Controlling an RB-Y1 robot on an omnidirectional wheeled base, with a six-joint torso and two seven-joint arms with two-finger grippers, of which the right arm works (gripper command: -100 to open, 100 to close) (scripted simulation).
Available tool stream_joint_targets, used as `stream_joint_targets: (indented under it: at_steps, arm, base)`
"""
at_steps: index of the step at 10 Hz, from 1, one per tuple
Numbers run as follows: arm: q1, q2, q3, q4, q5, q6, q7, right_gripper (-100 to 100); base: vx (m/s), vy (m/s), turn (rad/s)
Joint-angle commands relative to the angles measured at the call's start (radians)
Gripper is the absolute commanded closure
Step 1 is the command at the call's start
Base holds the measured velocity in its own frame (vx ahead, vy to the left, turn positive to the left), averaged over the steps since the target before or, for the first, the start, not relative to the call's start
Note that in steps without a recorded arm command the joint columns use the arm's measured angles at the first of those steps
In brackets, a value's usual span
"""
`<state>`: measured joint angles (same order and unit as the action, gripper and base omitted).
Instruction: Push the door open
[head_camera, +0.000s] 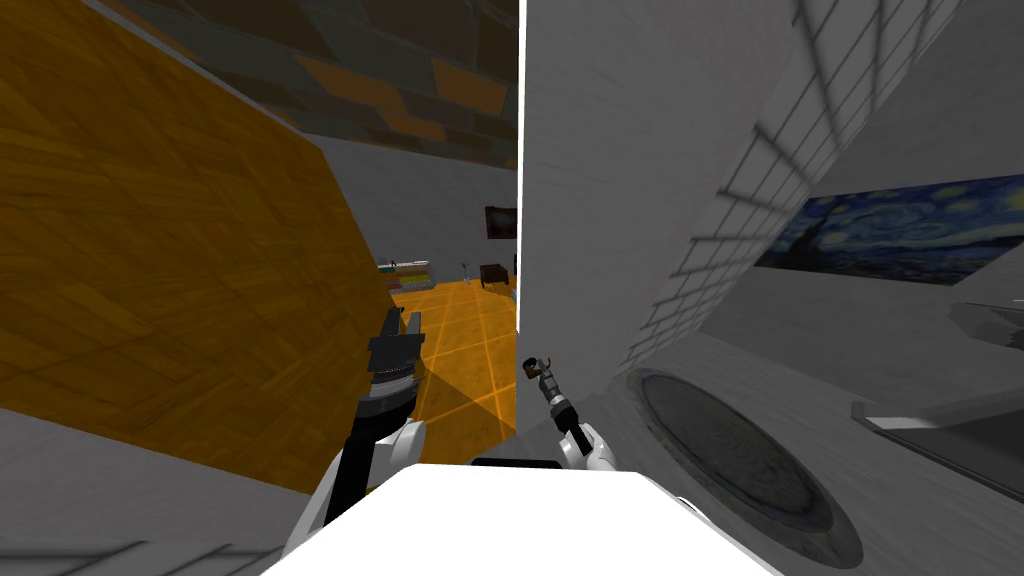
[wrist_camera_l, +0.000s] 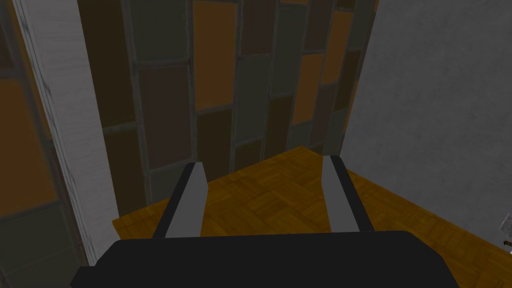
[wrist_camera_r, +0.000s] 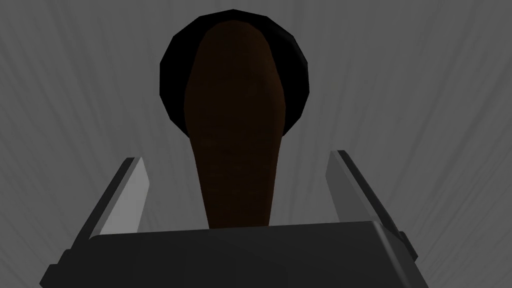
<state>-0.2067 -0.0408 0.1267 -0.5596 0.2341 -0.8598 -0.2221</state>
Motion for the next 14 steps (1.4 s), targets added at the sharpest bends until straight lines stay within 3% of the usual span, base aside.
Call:
stream_joint_targets:
  at_steps: [1, 6, 10, 13, 14]
  arm:
    - [0.0, -0.001, 0.0, 0.001, 0.0, 0.0, 0.0, 100]
    - [0.0, -0.001, 0.0, 0.001, 0.0, 0.0, 0.0, 100]
    - [-0.004, -0.019, -0.032, 0.0, -0.021, 0.007, 0.018, 100]
    - [-0.004, -0.019, -0.032, 0.0, -0.021, 0.007, 0.018, 100]
    - [-0.003, -0.027, -0.052, 0.0, -0.034, 0.01, 0.029, 100]
  base:
    - [-0.008, -0.002, -0.005]
    - [-0.007, -0.003, 0.004]
    - [0.132, 0.085, -0.031]
    - [0.065, 0.026, 0.007]
    - [0.139, 0.078, -0.066]
